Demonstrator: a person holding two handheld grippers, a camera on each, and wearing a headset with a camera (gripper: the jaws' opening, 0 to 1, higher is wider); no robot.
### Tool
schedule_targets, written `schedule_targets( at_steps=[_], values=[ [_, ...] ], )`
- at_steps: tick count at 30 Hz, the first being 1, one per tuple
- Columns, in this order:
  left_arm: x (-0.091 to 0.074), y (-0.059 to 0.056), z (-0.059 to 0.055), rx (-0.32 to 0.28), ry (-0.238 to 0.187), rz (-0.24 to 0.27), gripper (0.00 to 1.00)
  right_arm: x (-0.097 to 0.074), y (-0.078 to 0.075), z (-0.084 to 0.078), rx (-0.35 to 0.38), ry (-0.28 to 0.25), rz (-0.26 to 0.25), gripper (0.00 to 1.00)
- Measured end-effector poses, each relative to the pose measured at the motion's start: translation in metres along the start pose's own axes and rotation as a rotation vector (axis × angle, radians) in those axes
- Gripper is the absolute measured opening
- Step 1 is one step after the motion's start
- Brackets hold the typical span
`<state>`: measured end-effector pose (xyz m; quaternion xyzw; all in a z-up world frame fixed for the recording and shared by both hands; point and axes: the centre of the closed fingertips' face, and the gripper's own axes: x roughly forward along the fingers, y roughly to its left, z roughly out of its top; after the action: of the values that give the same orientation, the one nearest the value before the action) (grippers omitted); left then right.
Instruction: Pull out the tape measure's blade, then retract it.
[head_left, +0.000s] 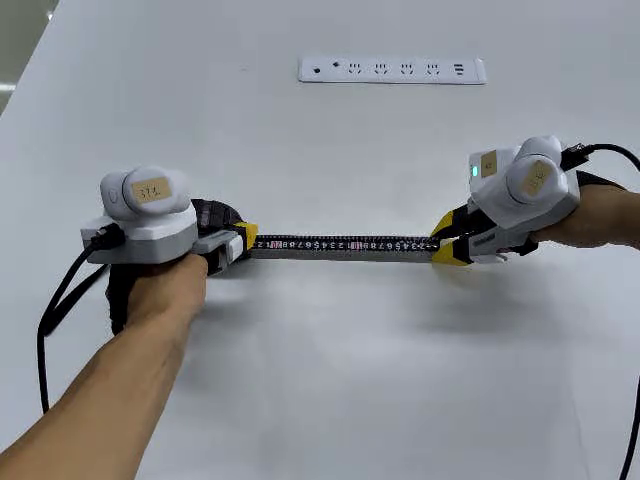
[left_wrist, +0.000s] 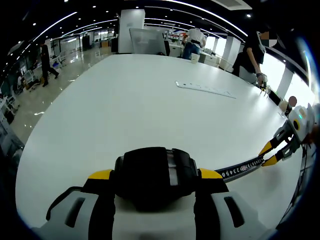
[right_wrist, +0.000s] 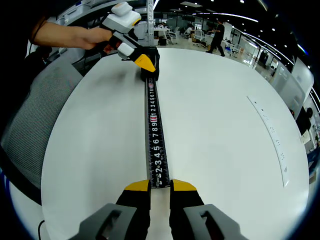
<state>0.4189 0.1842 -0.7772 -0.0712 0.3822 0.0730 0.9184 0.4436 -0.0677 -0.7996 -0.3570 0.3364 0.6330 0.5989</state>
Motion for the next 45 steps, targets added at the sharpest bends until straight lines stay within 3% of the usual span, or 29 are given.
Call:
schedule_targets(
  at_steps=[45],
  values=[
    [0.001, 0.0, 0.0, 0.01, 0.002, -0.008, 0.6, 0.023, 0.005, 0.033, -0.006, -0.035, 0.016, 0.1]
  ],
)
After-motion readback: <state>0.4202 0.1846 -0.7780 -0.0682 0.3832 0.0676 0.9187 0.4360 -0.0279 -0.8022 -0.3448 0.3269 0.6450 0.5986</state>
